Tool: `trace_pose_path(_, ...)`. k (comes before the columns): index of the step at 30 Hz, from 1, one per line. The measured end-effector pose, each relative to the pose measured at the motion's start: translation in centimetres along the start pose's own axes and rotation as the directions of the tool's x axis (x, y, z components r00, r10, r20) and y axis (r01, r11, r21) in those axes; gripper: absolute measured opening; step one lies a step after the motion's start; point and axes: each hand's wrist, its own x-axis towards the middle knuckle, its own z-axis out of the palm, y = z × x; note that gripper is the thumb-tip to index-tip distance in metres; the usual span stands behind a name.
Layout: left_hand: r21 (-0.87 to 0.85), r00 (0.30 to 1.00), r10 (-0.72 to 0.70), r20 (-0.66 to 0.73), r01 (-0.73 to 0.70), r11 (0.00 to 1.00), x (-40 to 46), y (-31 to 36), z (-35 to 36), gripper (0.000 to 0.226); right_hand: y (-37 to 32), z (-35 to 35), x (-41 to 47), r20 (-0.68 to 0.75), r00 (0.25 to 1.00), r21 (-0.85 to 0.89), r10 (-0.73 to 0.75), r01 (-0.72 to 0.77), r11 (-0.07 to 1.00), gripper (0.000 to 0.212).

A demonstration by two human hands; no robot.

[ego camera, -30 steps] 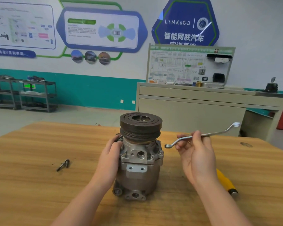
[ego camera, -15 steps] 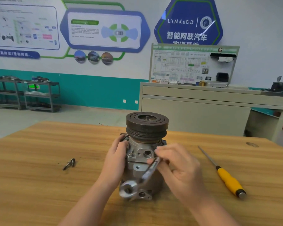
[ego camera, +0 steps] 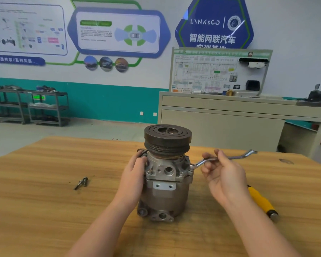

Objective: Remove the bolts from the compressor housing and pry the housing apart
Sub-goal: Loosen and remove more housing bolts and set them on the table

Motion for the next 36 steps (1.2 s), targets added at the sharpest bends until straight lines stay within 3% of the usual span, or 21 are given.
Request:
trace_pose_path(3,0.003,1.0,0.0,0.006,0.0,1.0,0.1,-0.1,0.0,0.033,-0.8,-0.3,0.2,0.044,0.999,0.106,0.002,-0.006,0.994,0.019)
trace_pose_path(6,0.005,1.0,0.006,0.004,-0.006,1.0,0.1,-0.3,0.0,0.036,-1.1,-0.1,-0.3,0.085,0.962,-0.095,-0.258,0.265,0.959,0.018)
trace_pose_path(9,0.008,1.0,0.005,0.003,-0.005,1.0,0.1,-0.3,0.0,0.033,-0.4,0.0,-1.1,0.218,0.853,-0.351,-0.474,0.521,0.778,0.017)
trace_pose_path(12,0.015,1.0,0.012,0.002,-0.013,1.0,0.2,-0.3,0.0,0.032,0.3,0.1,-2.1,0.333,0.752,-0.401,-0.568,0.658,0.637,0.014)
trace_pose_path(15,0.022,1.0,0.027,0.003,-0.027,0.999,0.2,-0.4,0.0,0.03,0.8,-0.3,-2.4,0.466,0.604,-0.43,-0.647,0.793,0.431,0.014)
trace_pose_path(17,0.017,1.0,0.029,0.01,-0.029,0.999,0.2,-0.4,0.0,0.03,1.2,-0.6,-2.5,0.618,0.441,-0.402,-0.651,0.889,0.22,0.021)
trace_pose_path(20,0.028,0.999,0.041,0.011,-0.041,0.999,0.3,-0.5,0.0,0.027,2.0,-0.8,-2.6,0.83,0.168,-0.226,-0.532,0.973,-0.044,0.015)
trace_pose_path(22,0.024,0.999,0.043,0.01,-0.043,0.999,0.4,-0.6,0.0,0.026,2.4,-0.8,-2.5,0.871,0.098,-0.177,-0.481,0.977,-0.122,0.013)
trace_pose_path(23,0.035,0.999,0.049,0.01,-0.049,0.998,0.4,-0.5,-0.1,0.027,2.6,-0.7,-2.5,0.854,0.108,-0.193,-0.509,0.974,-0.118,0.013)
trace_pose_path(24,0.042,0.999,0.051,0.008,-0.052,0.998,0.4,-0.5,0.0,0.028,2.7,-0.7,-2.7,0.802,0.165,-0.228,-0.574,0.973,-0.039,0.014)
trace_pose_path(25,0.043,0.999,0.048,0.004,-0.049,0.998,0.4,-0.5,0.0,0.029,2.8,-0.5,-3.0,0.707,0.28,-0.258,-0.65,0.957,0.132,0.014)
trace_pose_path(27,0.036,0.999,0.047,0.005,-0.047,0.998,0.4,-0.5,-0.1,0.03,2.6,-0.1,-3.1,0.409,0.592,-0.258,-0.694,0.805,0.535,0.014)
trace_pose_path(29,0.041,0.998,0.057,0.014,-0.057,0.998,0.4,-0.6,-0.1,0.029,2.0,0.1,-2.2,0.114,0.858,-0.196,-0.5,0.513,0.836,0.018)
trace_pose_path(30,0.038,0.998,0.055,0.015,-0.056,0.998,0.4,-0.6,0.0,0.028,1.4,0.2,-1.5,0.037,0.941,-0.135,-0.335,0.337,0.932,0.019)
trace_pose_path(31,0.031,0.999,0.048,0.013,-0.049,0.998,0.4,-0.6,0.0,0.028,0.8,0.2,-0.8,0.004,0.986,-0.07,-0.167,0.166,0.984,0.018)
trace_pose_path(33,0.024,0.999,0.043,0.009,-0.043,0.999,0.5,-0.7,0.0,0.027,-0.3,0.0,0.2,-0.006,0.998,0.085,0.063,-0.062,0.994,0.017)
trace_pose_path(36,0.032,0.999,0.047,0.002,-0.047,0.998,0.5,-0.7,0.0,0.026,-1.0,-0.4,0.6,0.014,1.0,0.176,0.02,-0.022,0.984,0.019)
